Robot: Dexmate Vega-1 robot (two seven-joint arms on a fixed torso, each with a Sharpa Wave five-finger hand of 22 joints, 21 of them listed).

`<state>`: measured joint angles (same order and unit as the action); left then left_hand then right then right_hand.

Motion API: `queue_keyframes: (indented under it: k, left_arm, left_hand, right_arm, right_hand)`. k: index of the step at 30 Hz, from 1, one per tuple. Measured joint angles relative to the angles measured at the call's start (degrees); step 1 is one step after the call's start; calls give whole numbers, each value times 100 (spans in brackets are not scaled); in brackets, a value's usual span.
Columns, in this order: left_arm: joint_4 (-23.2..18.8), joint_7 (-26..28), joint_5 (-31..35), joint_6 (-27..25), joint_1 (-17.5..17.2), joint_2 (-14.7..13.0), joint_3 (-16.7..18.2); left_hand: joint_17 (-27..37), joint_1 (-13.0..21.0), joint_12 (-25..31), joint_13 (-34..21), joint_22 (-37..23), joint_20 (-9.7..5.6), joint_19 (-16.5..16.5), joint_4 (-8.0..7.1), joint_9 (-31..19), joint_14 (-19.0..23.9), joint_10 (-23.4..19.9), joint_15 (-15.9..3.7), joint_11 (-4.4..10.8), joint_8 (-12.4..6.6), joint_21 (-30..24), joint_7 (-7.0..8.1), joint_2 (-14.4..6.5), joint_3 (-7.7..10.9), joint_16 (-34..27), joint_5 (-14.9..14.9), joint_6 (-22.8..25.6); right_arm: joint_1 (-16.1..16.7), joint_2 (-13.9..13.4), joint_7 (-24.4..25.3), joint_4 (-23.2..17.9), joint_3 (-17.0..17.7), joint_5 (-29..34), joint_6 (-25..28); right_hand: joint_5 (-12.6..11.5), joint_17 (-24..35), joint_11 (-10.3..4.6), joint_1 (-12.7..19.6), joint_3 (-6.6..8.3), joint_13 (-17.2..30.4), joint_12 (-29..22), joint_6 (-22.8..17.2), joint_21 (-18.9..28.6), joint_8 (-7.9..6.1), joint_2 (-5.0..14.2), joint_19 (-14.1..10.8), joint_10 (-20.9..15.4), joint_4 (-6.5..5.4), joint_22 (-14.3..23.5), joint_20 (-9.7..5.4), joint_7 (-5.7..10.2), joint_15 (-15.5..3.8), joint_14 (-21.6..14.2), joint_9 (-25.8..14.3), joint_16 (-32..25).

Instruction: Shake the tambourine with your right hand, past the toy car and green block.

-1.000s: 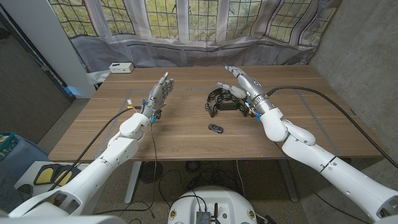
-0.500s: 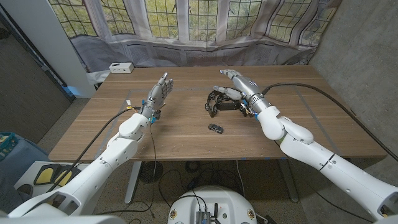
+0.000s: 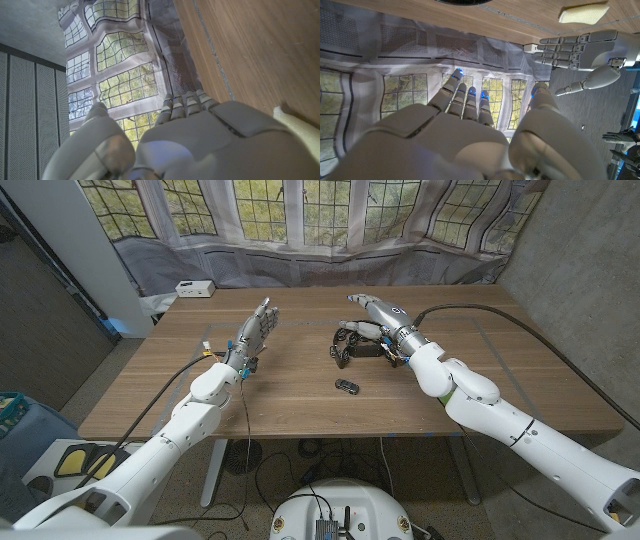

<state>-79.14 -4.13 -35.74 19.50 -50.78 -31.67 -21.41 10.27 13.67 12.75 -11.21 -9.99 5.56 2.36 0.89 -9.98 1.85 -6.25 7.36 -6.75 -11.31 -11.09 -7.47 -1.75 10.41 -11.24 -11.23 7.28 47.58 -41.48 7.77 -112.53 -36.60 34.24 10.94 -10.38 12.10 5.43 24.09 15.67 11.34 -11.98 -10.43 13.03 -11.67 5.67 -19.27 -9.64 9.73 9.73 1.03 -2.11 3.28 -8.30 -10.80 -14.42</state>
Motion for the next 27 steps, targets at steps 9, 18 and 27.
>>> queue_keyframes:
  k: [9,18,27]
  left_arm:
    - [0,-20,-13,27,1,-8,2]
    - [-34,-20,-19,31,-6,-11,11]
    - [-63,1,-20,17,-9,-6,10]
  left_hand:
    - [0,0,0,0,0,0,0,18,0,11,0,-12,0,0,0,0,0,-18,0,0,0]
    - [0,0,0,0,0,21,-21,24,0,21,0,-21,0,0,0,0,0,-26,23,-1,-1]
    - [0,0,0,0,0,21,-21,24,0,21,-23,-21,-23,0,0,1,0,-26,23,23,63]
  right_arm:
    - [-225,-21,-596,-127,-179,147,436]
    - [-441,-31,-1046,-196,-344,273,709]
    - [-629,-35,-1449,-232,-517,476,972]
  right_hand:
    - [-1,-12,-31,229,91,0,0,0,0,0,3,-105,-31,70,0,43,-1,-31,-94,0,0]
    - [-89,-37,-136,1156,479,-1,-36,-321,0,-67,-33,-398,-278,125,0,73,-77,-145,-330,-28,0]
    - [-63,-66,-164,1473,553,27,-83,-503,-39,-133,-262,-442,-450,126,-14,71,-33,-164,-389,-55,24]
